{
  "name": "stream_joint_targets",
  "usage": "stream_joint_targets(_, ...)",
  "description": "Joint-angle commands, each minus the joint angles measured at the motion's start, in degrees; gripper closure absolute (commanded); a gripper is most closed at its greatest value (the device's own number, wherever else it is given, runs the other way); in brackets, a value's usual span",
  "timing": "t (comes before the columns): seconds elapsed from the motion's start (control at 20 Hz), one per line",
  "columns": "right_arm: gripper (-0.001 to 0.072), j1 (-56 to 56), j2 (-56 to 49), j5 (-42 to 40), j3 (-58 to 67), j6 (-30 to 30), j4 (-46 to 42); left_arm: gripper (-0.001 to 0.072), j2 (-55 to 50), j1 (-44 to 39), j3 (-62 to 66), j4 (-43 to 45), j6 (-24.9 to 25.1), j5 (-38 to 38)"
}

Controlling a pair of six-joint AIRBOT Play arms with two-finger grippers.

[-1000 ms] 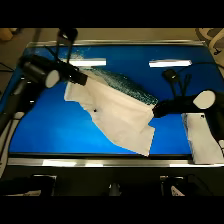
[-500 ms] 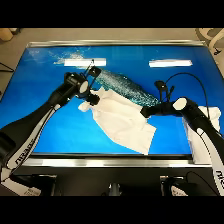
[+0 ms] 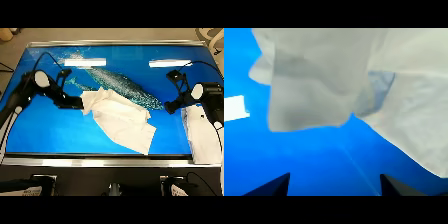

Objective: Fold the shirts.

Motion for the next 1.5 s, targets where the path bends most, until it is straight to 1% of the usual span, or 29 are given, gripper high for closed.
stream_joint_targets(0.0, 0.0042, -3.87, -1.68, 9.88, -0.35, -7.54, 11.19, 0.0034, 4.20, -2.82, -19.41, -17.00, -1.01, 11.23)
stream_joint_targets(0.1, 0.0042, -3.58, -1.84, 11.37, -1.29, -8.68, 15.34, 0.0035, 3.32, -7.48, -27.02, -25.46, -1.01, 21.46)
stream_joint_targets(0.2, 0.0043, -3.39, -1.88, 11.74, -2.78, -8.68, 18.67, 0.0036, 1.09, -12.24, -30.16, -31.10, -1.01, 28.37)
stream_joint_targets(0.3, 0.0044, -3.39, -1.92, 11.65, -4.04, -8.68, 19.98, 0.0036, -2.08, -15.98, -30.05, -35.19, -0.94, 31.30)
stream_joint_targets(0.4, 0.0045, -3.39, -1.97, 11.61, -4.74, -8.68, 19.96, 0.0036, -4.31, -18.43, -29.40, -38.64, 0.13, 33.77)
stream_joint_targets(0.55, 0.0039, -3.39, -1.99, 12.07, -6.19, -8.81, 21.22, 0.0046, -5.97, -19.69, -28.57, -41.68, 0.09, 37.07)
stream_joint_targets(0.6, 0.0038, -3.39, -1.99, 11.98, -7.32, -9.51, 22.93, 0.0118, -6.38, -19.69, -28.26, -42.42, 0.11, 38.01)
stream_joint_targets(0.65, 0.0038, -3.37, -1.99, 11.30, -8.92, -10.69, 25.05, 0.0215, -6.56, -19.69, -28.00, -42.45, 0.09, 39.04)
stream_joint_targets(0.75, 0.0038, -3.37, -1.99, 9.09, -12.94, -12.61, 28.70, 0.0450, -6.58, -19.67, -28.00, -42.47, 0.07, 40.70)
stream_joint_targets(0.8, 0.0038, -3.37, -2.01, 6.95, -15.04, -13.16, 29.90, 0.0595, -6.58, -19.67, -28.00, -42.45, 0.09, 40.94)
stream_joint_targets(0.85, 0.0038, -3.37, -2.19, 4.74, -16.65, -14.10, 31.28, 0.0680, -6.56, -19.67, -28.00, -42.45, 0.44, 40.87)
stream_joint_targets(0.95, 0.0038, -3.04, -3.06, 0.42, -18.18, -14.51, 33.57, 0.0681, -6.34, -19.67, -27.98, -42.45, 2.23, 40.26)
stream_joint_targets(1.05, 0.0038, -0.17, -4.50, -3.67, -18.27, -14.49, 33.79, 0.0681, -6.14, -19.69, -28.00, -42.45, 2.25, 39.58)
stream_joint_targets(1.2, 0.0038, 6.03, -5.90, -12.90, -18.25, -14.53, 34.01, 0.0681, -5.81, -19.69, -28.00, -42.42, 2.56, 38.34)
stream_joint_targets(1.25, 0.0041, 6.95, -5.90, -16.00, -18.25, -14.45, 33.99, 0.0681, -5.57, -19.69, -28.00, -42.42, 3.67, 37.90)
stream_joint_targets(1.35, 0.0044, 6.91, -5.92, -19.58, -18.25, -12.15, 33.90, 0.0681, -5.01, -19.69, -28.02, -42.42, 4.85, 37.35)
stream_joint_targets(1.45, 0.0059, 6.84, -5.90, -20.72, -18.21, -12.09, 33.66, 0.0681, -4.59, -19.67, -28.00, -42.42, 5.05, 37.40)
